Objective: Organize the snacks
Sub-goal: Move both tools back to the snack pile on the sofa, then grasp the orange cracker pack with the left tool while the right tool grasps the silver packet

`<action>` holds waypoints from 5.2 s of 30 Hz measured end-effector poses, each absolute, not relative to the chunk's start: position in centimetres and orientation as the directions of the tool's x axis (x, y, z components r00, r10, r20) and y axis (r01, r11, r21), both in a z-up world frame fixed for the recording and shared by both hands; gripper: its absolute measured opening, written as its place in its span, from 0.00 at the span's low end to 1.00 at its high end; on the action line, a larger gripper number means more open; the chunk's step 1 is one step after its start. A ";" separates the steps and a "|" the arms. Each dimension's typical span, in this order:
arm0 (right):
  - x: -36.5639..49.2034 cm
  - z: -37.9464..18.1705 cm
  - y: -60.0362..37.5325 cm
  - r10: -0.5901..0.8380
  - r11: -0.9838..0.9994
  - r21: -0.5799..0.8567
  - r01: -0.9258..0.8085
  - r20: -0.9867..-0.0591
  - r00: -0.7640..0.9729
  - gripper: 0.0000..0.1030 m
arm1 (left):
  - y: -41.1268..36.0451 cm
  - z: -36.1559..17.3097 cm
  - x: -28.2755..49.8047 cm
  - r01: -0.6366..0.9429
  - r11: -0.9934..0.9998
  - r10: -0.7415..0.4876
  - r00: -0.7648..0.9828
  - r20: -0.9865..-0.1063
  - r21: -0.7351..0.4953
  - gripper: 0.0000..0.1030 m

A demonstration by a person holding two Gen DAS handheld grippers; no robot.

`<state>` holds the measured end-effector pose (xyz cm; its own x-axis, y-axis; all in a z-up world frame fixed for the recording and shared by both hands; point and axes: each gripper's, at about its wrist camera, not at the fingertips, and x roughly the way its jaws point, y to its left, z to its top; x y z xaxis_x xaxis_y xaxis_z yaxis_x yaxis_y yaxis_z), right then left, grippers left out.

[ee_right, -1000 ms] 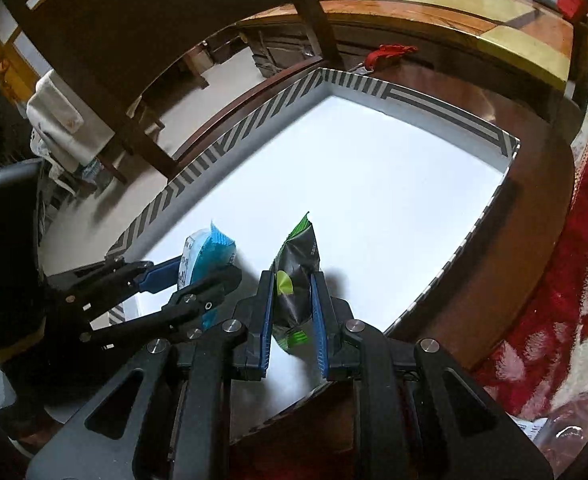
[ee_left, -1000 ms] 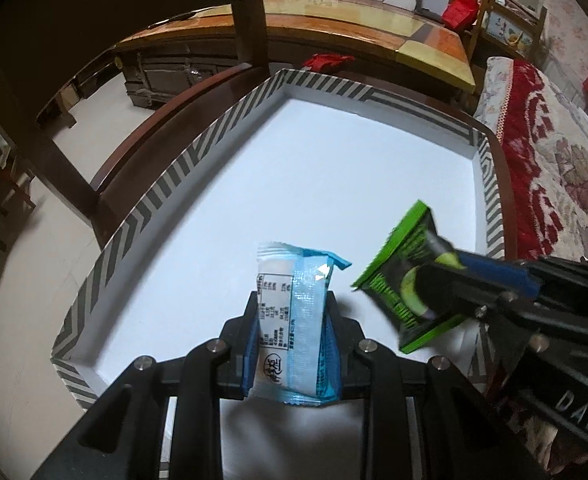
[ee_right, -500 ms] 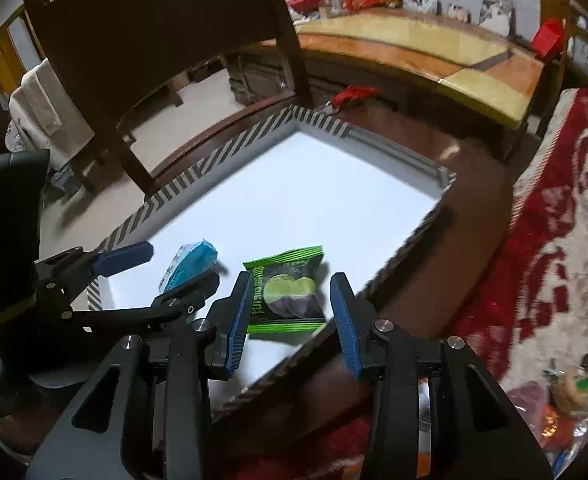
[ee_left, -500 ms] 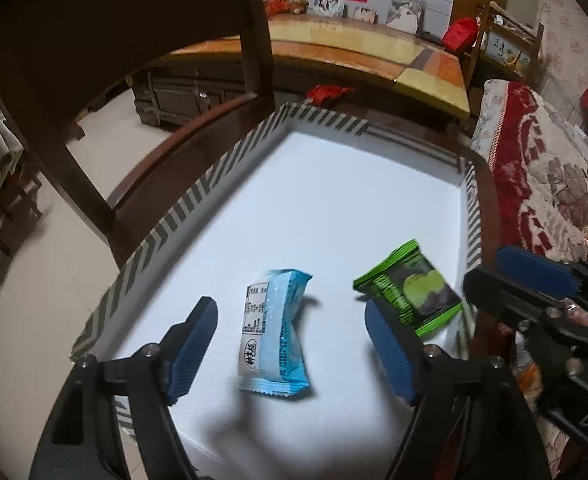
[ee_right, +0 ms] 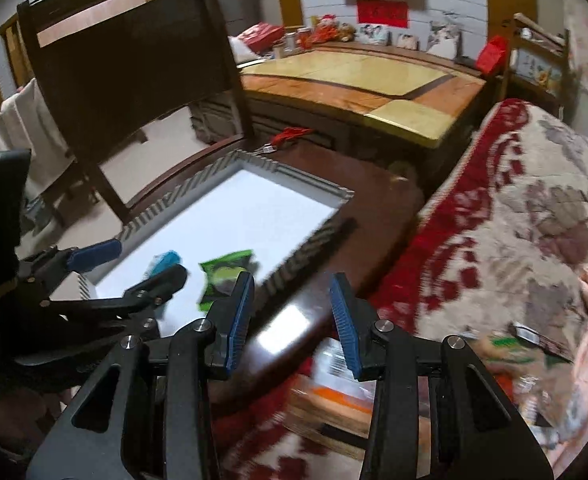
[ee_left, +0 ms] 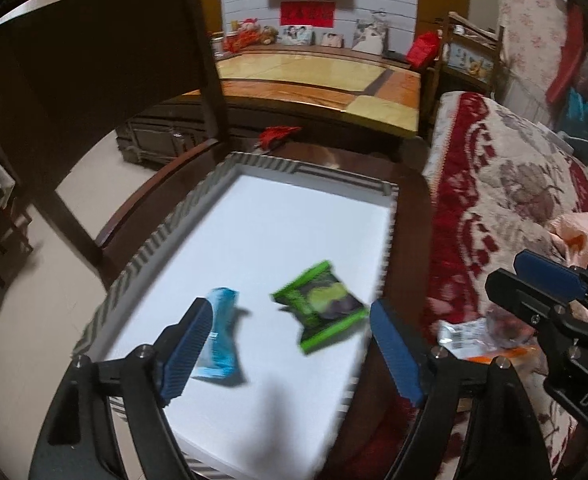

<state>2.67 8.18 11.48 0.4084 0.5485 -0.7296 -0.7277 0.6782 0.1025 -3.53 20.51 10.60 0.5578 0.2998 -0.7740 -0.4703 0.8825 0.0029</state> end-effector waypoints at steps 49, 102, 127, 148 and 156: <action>3.5 9.0 -13.3 0.302 0.905 0.055 -0.422 -0.783 0.544 0.38 | 9.6 8.2 1.8 -0.324 0.946 0.175 0.514 -0.840 -0.001 0.80; -3.6 3.1 -3.8 0.448 0.544 0.220 -0.809 -0.892 0.058 0.38 | 9.7 6.0 -9.7 -0.286 0.955 0.043 0.383 -0.923 -0.075 0.81; -0.7 5.8 -7.5 0.529 0.660 0.252 -0.708 -0.824 0.201 0.50 | 6.9 2.4 -5.8 -0.300 0.945 -0.022 0.339 -0.941 -0.130 0.63; 3.0 2.7 5.7 0.417 0.227 -0.050 -0.973 -0.898 0.143 0.64 | 9.0 2.0 -7.8 -0.296 0.944 -0.045 0.333 -0.942 -0.149 0.62; 4.5 1.3 7.7 0.383 0.210 -0.033 -0.977 -0.917 0.113 0.55 | 9.1 1.5 -7.3 -0.304 0.942 -0.039 0.322 -0.946 -0.142 0.61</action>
